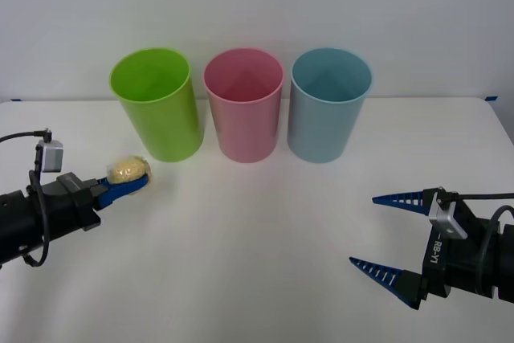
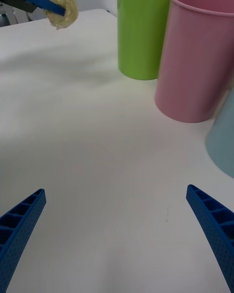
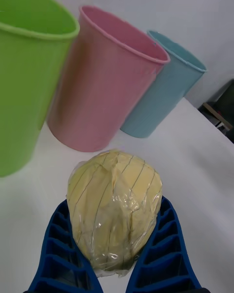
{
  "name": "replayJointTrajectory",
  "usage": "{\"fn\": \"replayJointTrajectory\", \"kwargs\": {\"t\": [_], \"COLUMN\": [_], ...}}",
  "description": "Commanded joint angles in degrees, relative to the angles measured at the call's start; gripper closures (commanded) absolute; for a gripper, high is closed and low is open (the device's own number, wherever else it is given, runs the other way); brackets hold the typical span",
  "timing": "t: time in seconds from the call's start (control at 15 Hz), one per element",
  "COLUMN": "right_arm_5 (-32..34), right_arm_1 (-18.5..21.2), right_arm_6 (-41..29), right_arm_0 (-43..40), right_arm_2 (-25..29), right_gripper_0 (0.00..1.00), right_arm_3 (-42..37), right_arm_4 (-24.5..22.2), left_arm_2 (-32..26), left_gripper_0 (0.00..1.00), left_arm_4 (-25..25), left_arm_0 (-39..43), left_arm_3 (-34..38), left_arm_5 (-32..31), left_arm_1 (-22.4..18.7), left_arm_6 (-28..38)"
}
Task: Put cans in the blue bin and PET bottles in the pink bin and trash in the green bin.
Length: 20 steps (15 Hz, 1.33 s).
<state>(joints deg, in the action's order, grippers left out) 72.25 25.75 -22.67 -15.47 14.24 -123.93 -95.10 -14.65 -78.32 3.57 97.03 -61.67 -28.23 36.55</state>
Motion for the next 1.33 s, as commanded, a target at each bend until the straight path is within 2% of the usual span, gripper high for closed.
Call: {"fn": "replayJointTrajectory", "kwargs": {"t": [0.07, 0.27, 0.4, 0.53, 0.8, 1.0, 1.33], "right_arm_5": [0.0, 0.0, 0.0, 0.0, 0.0, 0.0, 0.0], "right_arm_1": [0.0, 0.0, 0.0, 0.0, 0.0, 0.0, 0.0], "right_arm_6": [0.0, 0.0, 0.0, 0.0, 0.0, 0.0, 0.0], "right_arm_0": [0.0, 0.0, 0.0, 0.0, 0.0, 0.0, 0.0], "right_arm_2": [0.0, 0.0, 0.0, 0.0, 0.0, 0.0, 0.0], "right_gripper_0": [0.00, 0.00, 0.00, 0.00, 0.00, 0.00, 0.00], "right_arm_3": [0.0, 0.0, 0.0, 0.0, 0.0, 0.0, 0.0], "right_arm_4": [0.0, 0.0, 0.0, 0.0, 0.0, 0.0, 0.0], "left_arm_2": [-3.2, -5.7, -7.1, -7.3, -7.1, -4.2, 5.8], "left_gripper_0": [1.00, 1.00, 1.00, 1.00, 1.00, 1.00, 1.00], "left_arm_4": [3.9, 5.8, 9.7, 15.7, 20.0, 21.3, 29.6], "left_arm_0": [-0.1, -0.1, -0.3, -1.0, -1.9, -1.9, -2.4], "left_arm_3": [0.0, 0.0, 0.4, 0.4, 2.8, 5.5, 8.4], "left_arm_5": [0.7, 1.9, 1.7, 2.6, 8.4, 18.5, 36.2], "left_arm_1": [1.5, 1.4, 0.9, -0.5, -4.2, -9.5, -22.3], "left_arm_6": [-9.0, -14.2, -14.5, -15.0, -16.3, -15.9, -14.0]}}
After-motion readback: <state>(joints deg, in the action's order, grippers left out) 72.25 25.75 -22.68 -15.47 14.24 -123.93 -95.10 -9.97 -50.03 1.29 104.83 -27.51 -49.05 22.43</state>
